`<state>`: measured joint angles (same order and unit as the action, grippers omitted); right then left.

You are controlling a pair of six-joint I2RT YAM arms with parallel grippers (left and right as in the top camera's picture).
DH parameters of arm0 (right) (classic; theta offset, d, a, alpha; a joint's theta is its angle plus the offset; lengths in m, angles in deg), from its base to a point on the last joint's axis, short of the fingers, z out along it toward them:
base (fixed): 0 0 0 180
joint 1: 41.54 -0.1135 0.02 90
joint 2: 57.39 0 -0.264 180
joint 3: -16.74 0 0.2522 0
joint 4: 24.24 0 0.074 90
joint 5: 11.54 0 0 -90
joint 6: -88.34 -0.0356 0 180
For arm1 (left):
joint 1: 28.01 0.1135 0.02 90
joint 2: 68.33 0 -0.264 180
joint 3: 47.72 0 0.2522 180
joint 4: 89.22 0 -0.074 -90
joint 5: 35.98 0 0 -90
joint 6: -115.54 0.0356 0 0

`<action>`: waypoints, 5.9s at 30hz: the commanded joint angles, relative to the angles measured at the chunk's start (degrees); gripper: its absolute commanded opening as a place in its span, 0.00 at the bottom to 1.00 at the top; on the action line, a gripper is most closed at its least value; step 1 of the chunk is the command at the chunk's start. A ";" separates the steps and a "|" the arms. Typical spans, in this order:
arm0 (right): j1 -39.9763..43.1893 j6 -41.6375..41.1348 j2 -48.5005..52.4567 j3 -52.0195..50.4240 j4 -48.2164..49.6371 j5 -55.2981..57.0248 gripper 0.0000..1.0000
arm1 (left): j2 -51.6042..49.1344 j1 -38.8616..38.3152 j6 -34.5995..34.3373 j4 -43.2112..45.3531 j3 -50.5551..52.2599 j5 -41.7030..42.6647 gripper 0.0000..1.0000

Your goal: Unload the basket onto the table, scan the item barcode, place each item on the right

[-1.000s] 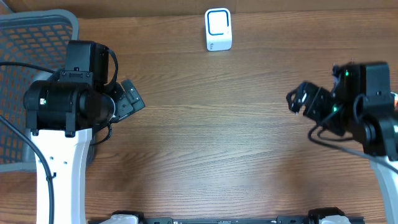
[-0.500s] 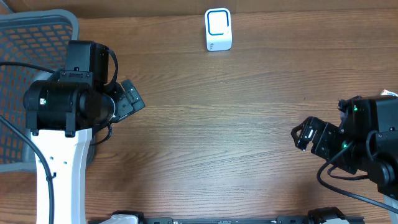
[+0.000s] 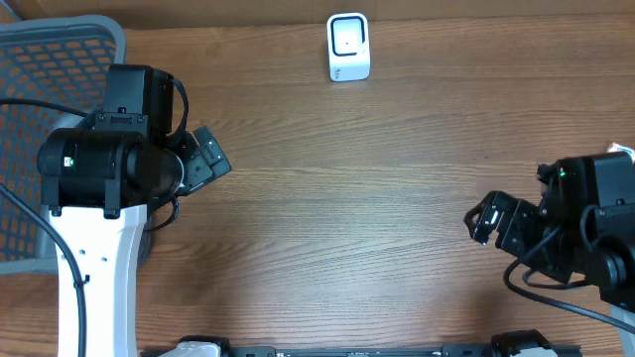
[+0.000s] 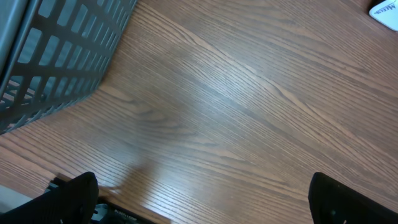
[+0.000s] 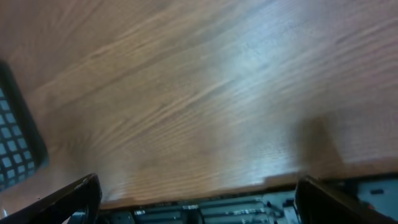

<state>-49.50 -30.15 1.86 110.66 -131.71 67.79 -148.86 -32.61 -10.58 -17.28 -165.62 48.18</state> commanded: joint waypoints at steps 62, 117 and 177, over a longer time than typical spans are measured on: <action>0.07 22.82 -53.44 -77.20 92.70 6.16 1.00 | -0.04 0.31 -1.18 0.04 0.22 -0.72 1.00; 5.38 27.02 -59.08 -79.69 88.89 9.35 1.00 | -0.04 0.31 -1.18 0.04 0.22 -0.72 0.99; 5.31 31.54 -59.08 -79.69 88.87 10.62 1.00 | -0.04 0.31 -1.18 0.04 0.22 -0.72 1.00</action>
<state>-44.41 1.17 -56.59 31.56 -43.17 77.86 -148.86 -32.61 -10.58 -17.28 -165.58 48.18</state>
